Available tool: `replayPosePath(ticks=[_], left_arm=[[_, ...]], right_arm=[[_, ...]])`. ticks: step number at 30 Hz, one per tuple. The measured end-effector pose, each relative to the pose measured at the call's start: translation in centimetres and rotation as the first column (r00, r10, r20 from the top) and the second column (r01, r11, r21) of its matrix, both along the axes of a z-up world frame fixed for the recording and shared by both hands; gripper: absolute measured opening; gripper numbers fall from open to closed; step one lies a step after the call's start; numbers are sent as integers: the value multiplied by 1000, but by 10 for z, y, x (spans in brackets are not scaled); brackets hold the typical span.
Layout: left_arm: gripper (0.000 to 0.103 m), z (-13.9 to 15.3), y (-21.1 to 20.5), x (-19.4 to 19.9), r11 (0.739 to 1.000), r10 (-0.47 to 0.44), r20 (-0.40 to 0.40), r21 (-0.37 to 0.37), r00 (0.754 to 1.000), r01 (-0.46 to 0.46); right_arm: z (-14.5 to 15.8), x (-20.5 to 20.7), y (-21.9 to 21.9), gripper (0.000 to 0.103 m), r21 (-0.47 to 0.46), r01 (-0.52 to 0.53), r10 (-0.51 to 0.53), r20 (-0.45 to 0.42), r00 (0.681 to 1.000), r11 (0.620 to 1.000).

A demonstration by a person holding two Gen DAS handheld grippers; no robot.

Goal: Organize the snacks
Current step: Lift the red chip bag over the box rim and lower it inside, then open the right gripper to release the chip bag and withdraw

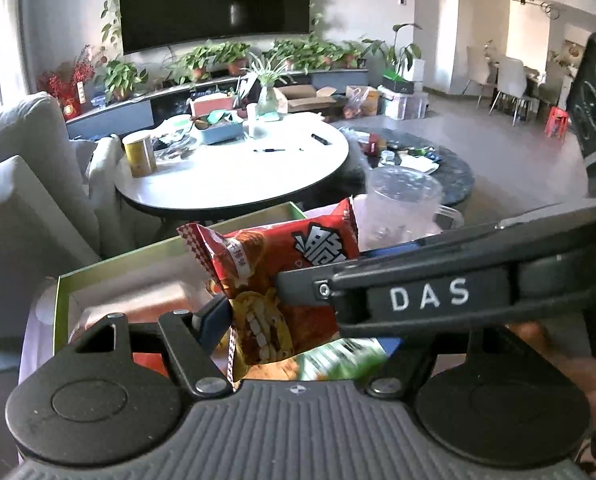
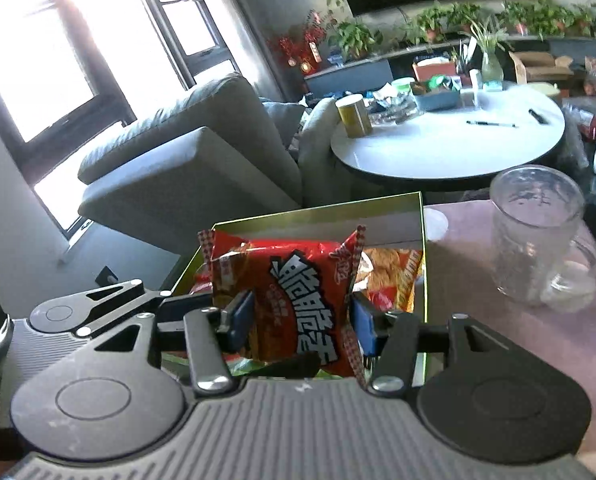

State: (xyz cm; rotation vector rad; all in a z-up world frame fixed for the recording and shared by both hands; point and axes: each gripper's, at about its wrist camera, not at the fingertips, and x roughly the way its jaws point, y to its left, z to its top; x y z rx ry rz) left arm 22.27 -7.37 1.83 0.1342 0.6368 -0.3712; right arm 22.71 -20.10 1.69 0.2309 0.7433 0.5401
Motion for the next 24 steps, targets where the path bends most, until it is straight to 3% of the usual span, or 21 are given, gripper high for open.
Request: replayPosePath(ticks=[10,12,14,18,24], left_arm=[[69,-15,0,37,1000,13,-15,-2,1000,-13],[72,-20,-1,41,1000,13,-22,7,1000,-13],[86,-25,-1,44,999,35,-22,29,999,-34],[88,-32,14,33,993,97,5,64,995,-97],[88,-26,42,2,991,131,32,9,991,-131]], right_arm=[[-8,34,7,62,-57,40,-40,-1,999,998],[-12,40,6,62,-54,51,-52,-11,999,997],[-17,44,7,62,-52,62,-62,-7,998,997],[-30,36,-1,62,-79,136,-135,18,991,988],[-22,2,-24,62,-30,134,-132,52,990,991]])
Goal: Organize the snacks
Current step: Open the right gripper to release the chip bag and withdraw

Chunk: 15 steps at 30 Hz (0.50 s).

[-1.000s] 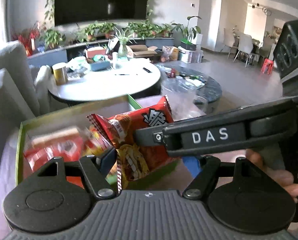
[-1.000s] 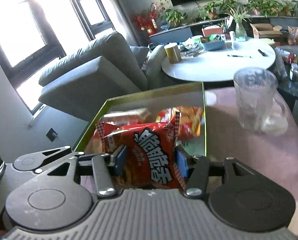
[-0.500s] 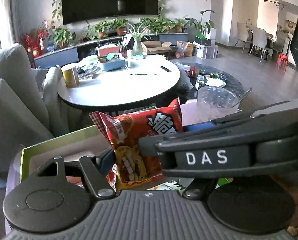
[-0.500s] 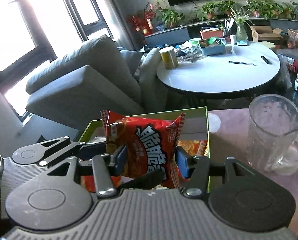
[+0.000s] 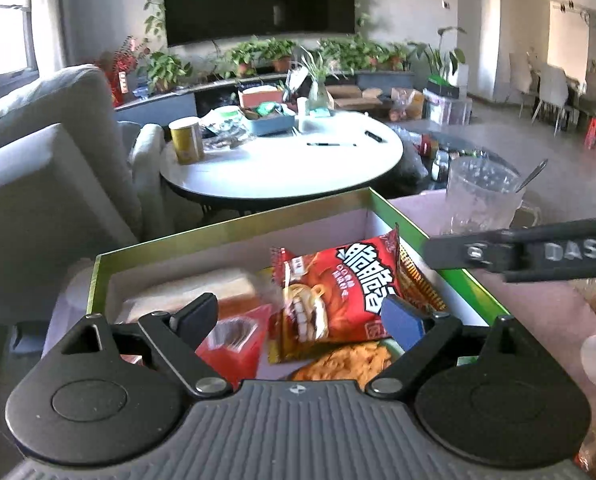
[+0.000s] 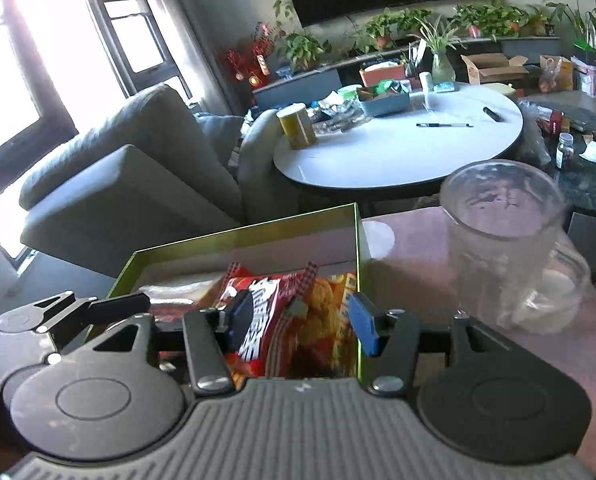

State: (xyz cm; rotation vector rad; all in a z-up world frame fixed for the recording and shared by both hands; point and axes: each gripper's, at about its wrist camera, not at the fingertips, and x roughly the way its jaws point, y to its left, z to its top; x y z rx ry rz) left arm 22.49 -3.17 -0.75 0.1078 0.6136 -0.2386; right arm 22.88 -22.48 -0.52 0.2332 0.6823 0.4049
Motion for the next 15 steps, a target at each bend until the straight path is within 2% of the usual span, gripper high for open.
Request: replayPosePath(ticks=[2,4,6,11,15], left_arm=[[95,5,6,-12,1000,18,23,-25,1000,-17],[98,10,10,-27,998,39,54,-50,998,-36],[98,14,12,-43,997,65,76,-38,995,-62],[100,19,18,-81,994,105,120,-43,987,-101],[102,20,28,-113,990,140,148,-55,979,-134]], right_arm=[[6,-11,-1,62,0,-15,15,19,1000,1000],[10,-29,-1,62,3,-27,27,37,999,1000],[13,-43,-1,62,-2,-37,37,62,997,999],[15,-92,5,62,-88,-58,74,194,978,994],[18,-124,1,62,-70,-73,89,258,962,995]])
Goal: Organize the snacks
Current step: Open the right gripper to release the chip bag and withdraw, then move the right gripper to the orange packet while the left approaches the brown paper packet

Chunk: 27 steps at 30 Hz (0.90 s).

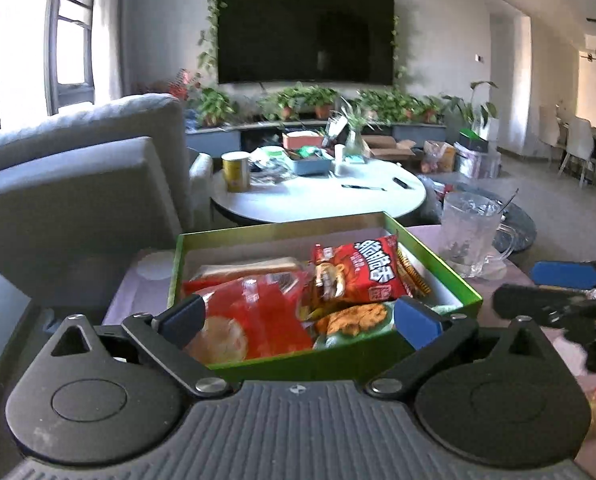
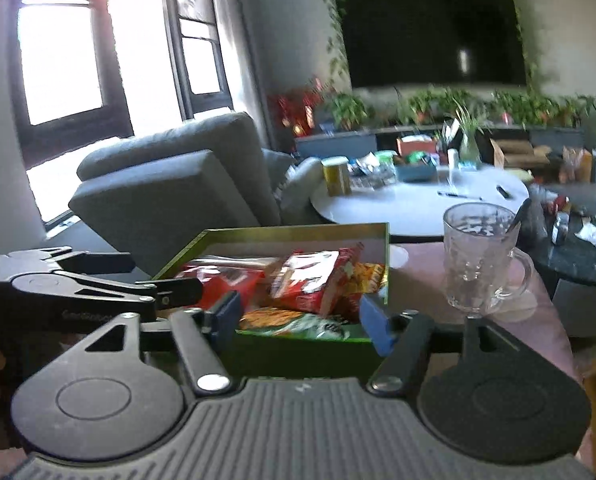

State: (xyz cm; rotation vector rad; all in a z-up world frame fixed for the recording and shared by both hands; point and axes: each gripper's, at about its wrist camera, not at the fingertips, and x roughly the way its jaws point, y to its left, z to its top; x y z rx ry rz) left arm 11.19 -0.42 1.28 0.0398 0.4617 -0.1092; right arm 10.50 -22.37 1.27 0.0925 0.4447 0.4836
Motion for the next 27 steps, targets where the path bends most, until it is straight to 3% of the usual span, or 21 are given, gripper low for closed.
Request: replayPosePath(ticks=[6,13,27], left_arm=[[102,-1,14,-36,999,44,34,9,998,-45],[103,-11,18,-49,997,67,6,30,998,-67],[103,-39,34,-57,991,123,-82,62,989,-118]], right_arm=[[-2,-29,-3,62,27,30,-31,69,997,999],[-9,-35,5,62,40,-38,40,-35,999,998],[-33,-49,13,62,-77,24,-31,-96,995,997]])
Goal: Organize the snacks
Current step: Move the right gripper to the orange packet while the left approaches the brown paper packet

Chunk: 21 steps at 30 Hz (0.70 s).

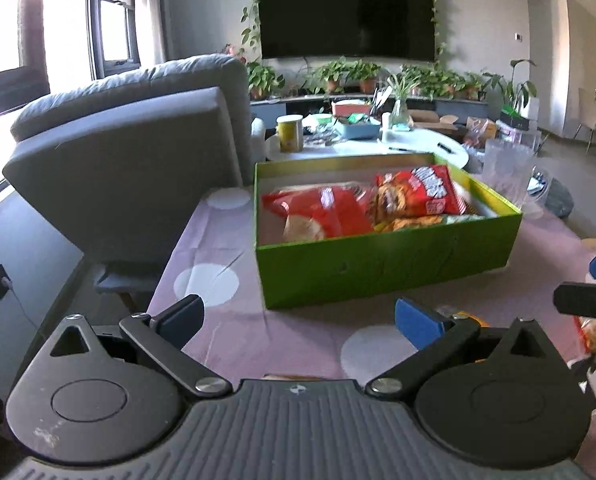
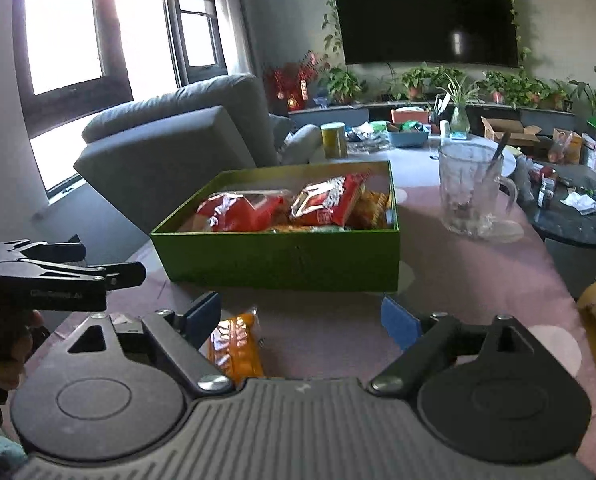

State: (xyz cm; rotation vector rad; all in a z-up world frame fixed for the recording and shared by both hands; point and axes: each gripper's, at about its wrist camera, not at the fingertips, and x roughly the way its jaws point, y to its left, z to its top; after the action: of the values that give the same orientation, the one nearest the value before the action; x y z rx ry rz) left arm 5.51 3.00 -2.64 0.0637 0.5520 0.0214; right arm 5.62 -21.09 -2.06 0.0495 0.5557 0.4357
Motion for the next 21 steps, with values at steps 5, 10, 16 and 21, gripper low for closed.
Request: replayPosePath(ticks=[5,10,16,21], left_arm=[[102,-8,8,-4,1000,10,-25,5,1000,-10],[102,-15,15,-11,1000,-13,-48,12,999,13],[102,-15,23,-18,1000,-7,-57,-14,998,7],[102,-16,25,-24,999,-47,-62,-29,997,45]], right_arm=[[-3,-1,2,62,-13,-2,1,-12,1000,1000],[-5,0,2,62,-14,-1,1,-26,1000,1000],[-6,1,1,62,-19,11,-12,-38,999,1000],[-9,2,1,62,-17,15,-16,-57,998,1000]])
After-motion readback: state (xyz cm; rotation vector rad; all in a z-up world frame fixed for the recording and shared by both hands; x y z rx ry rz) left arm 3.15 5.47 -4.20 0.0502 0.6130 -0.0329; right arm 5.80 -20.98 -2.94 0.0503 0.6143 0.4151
